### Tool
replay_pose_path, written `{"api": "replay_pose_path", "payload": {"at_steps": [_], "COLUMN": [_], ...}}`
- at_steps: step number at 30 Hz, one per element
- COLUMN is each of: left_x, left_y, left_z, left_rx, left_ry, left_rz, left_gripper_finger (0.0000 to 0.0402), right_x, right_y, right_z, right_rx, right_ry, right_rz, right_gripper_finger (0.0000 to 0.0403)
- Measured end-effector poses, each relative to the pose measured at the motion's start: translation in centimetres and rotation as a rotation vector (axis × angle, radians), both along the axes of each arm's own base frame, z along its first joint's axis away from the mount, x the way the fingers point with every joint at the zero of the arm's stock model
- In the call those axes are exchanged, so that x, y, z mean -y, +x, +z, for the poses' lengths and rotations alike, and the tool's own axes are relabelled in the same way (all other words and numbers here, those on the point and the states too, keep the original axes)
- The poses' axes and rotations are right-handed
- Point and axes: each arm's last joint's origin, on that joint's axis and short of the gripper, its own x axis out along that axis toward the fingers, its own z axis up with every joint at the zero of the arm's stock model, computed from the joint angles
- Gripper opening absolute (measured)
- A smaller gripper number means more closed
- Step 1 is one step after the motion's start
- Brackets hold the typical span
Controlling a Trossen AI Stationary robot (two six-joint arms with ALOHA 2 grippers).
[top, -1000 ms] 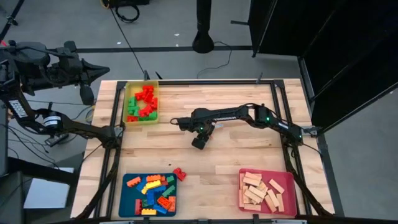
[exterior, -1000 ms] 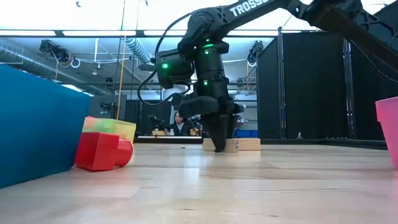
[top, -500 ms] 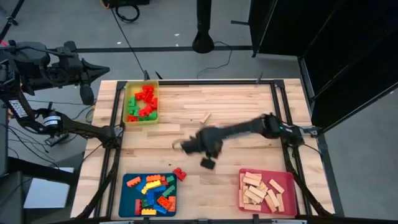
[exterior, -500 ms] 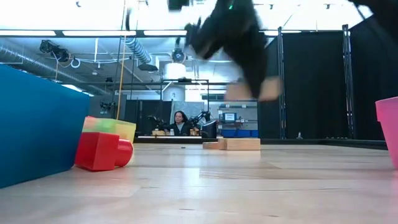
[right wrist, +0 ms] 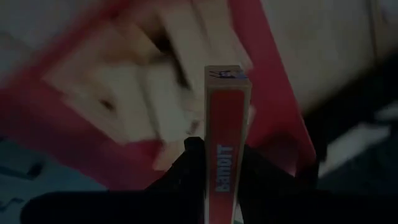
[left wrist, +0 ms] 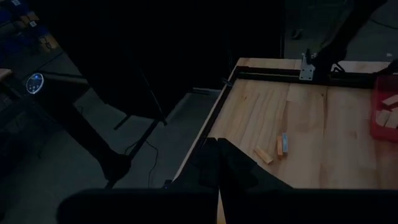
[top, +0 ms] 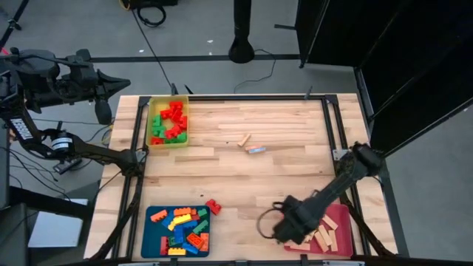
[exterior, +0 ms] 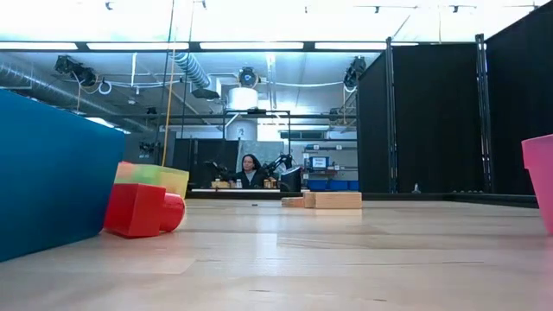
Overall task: Sort blocks by size
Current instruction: Put the wooden block into the red bin
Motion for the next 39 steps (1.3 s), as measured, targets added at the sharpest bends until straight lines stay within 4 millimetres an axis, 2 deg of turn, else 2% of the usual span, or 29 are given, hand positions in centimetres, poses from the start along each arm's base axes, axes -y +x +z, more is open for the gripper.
{"api": "replay_pose_path", "payload": {"at_steps": [4, 8, 11, 13, 16, 18, 22, 25, 28, 32, 36, 39], "left_x": [0.0, 0.0, 0.0, 0.0, 0.0, 0.0, 0.0, 0.0, 0.0, 0.0, 0.0, 0.0], "left_y": [0.0, 0.0, 0.0, 0.0, 0.0, 0.0, 0.0, 0.0, 0.0, 0.0, 0.0, 0.0], "left_z": [0.0, 0.0, 0.0, 0.0, 0.0, 0.0, 0.0, 0.0, 0.0, 0.0, 0.0, 0.0], "left_rx": [0.0, 0.0, 0.0, 0.0, 0.001, 0.001, 0.001, 0.001, 0.001, 0.001, 0.001, 0.001], "left_ry": [0.0, -0.001, -0.001, -0.001, -0.001, -0.001, 0.0, -0.001, 0.0, 0.0, 0.0, 0.0], "left_rz": [0.0, 0.001, 0.0, 0.0, 0.0, 0.0, 0.0, 0.0, 0.0, 0.001, 0.001, 0.0], "left_gripper_finger": [0.0002, 0.0002, 0.0002, 0.0002, 0.0002, 0.0002, 0.0002, 0.0002, 0.0002, 0.0002, 0.0002, 0.0002], "right_x": [0.2, 0.6, 0.9, 1.1, 1.7, 2.6, 6.7, 11.4, 16.8, 22.8, 26.4, 27.9], "right_y": [-2.1, -2.8, -2.9, -2.9, -2.3, -1.1, 2.2, 4.5, 5.9, 6.4, 7.1, 7.5], "right_z": [-0.6, -1.2, -1.6, -1.7, -1.4, -0.4, 1.5, 1.9, 1.7, 1.1, 0.6, 0.2], "right_rx": [0.009, 0.057, 0.102, 0.107, 0.14, 0.238, 0.424, 0.476, 0.482, 0.483, 0.559, 0.62], "right_ry": [-0.01, 0.054, 0.093, 0.099, 0.085, 0.076, 0.001, -0.057, -0.095, -0.115, -0.146, -0.178], "right_rz": [-0.057, -0.135, -0.192, -0.206, -0.222, -0.208, -0.08, 0.076, 0.181, 0.316, 0.435, 0.488], "right_gripper_finger": [0.0081, 0.0178, 0.0251, 0.0285, 0.031, 0.0313, 0.0301, 0.029, 0.0282, 0.0277, 0.0274, 0.0271]}}
